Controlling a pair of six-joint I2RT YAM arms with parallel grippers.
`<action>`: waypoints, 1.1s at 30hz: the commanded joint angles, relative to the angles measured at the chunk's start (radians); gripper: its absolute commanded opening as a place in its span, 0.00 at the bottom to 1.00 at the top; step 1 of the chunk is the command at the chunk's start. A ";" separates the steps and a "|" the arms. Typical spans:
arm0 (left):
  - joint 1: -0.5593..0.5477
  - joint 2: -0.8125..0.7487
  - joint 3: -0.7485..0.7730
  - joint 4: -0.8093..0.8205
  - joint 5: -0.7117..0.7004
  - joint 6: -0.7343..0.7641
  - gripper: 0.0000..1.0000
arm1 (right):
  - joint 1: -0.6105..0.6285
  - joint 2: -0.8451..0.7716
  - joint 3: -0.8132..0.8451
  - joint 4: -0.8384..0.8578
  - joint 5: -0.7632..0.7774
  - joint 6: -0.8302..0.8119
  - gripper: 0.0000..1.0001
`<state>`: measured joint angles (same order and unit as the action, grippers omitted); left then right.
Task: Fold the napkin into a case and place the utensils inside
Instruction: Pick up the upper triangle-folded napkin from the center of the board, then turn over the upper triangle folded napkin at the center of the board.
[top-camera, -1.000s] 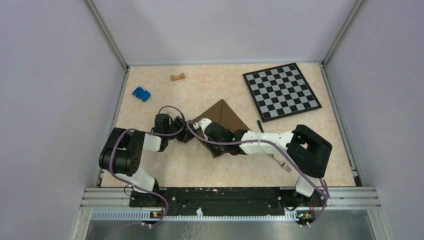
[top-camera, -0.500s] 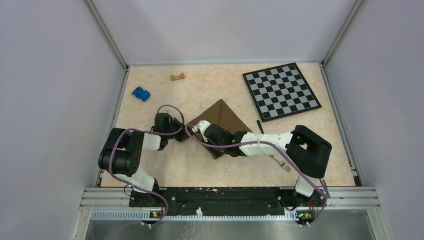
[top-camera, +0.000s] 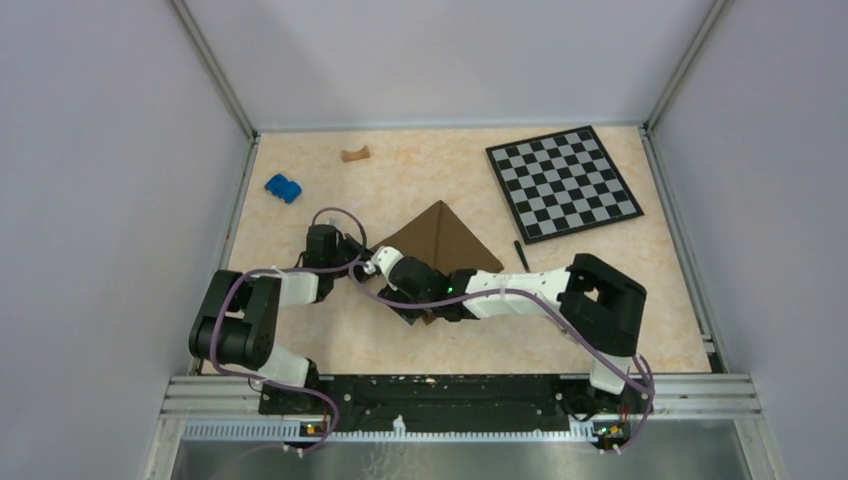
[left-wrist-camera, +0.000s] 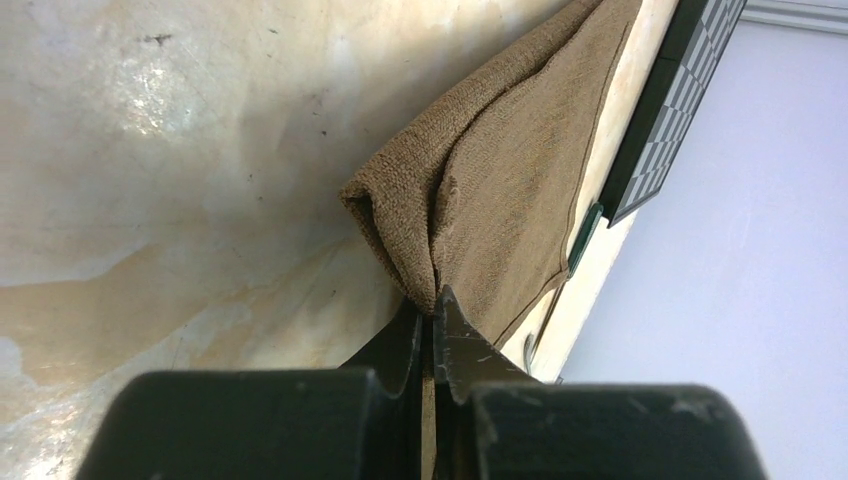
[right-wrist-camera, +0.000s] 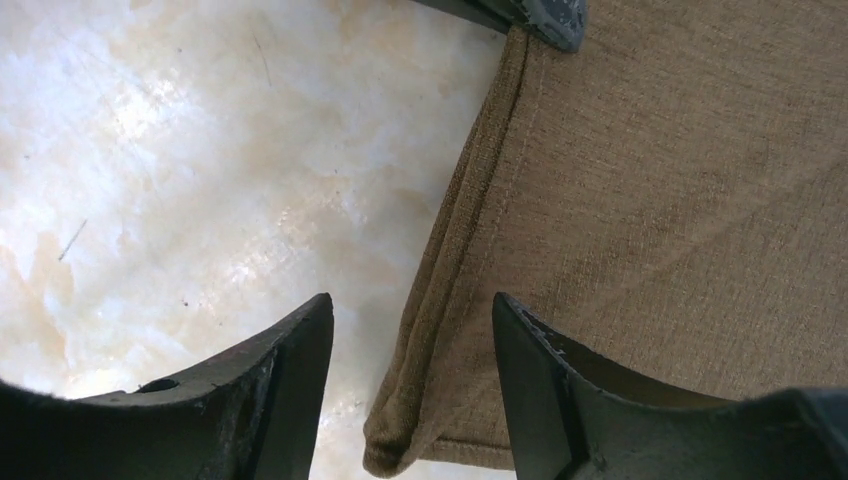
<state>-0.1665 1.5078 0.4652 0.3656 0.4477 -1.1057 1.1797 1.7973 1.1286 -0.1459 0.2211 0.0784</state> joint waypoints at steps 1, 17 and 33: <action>0.001 -0.027 0.015 0.002 0.006 -0.002 0.00 | 0.023 0.055 0.055 0.028 0.074 -0.018 0.56; 0.001 -0.030 0.028 -0.014 0.008 0.014 0.00 | 0.044 0.098 -0.052 0.080 0.256 0.049 0.37; 0.089 -0.342 0.275 -0.691 -0.226 0.084 0.00 | 0.051 0.012 0.066 0.125 -0.184 0.101 0.00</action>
<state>-0.1558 1.3010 0.6106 -0.0780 0.3641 -1.0500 1.2171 1.8538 1.0966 -0.0170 0.3290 0.1226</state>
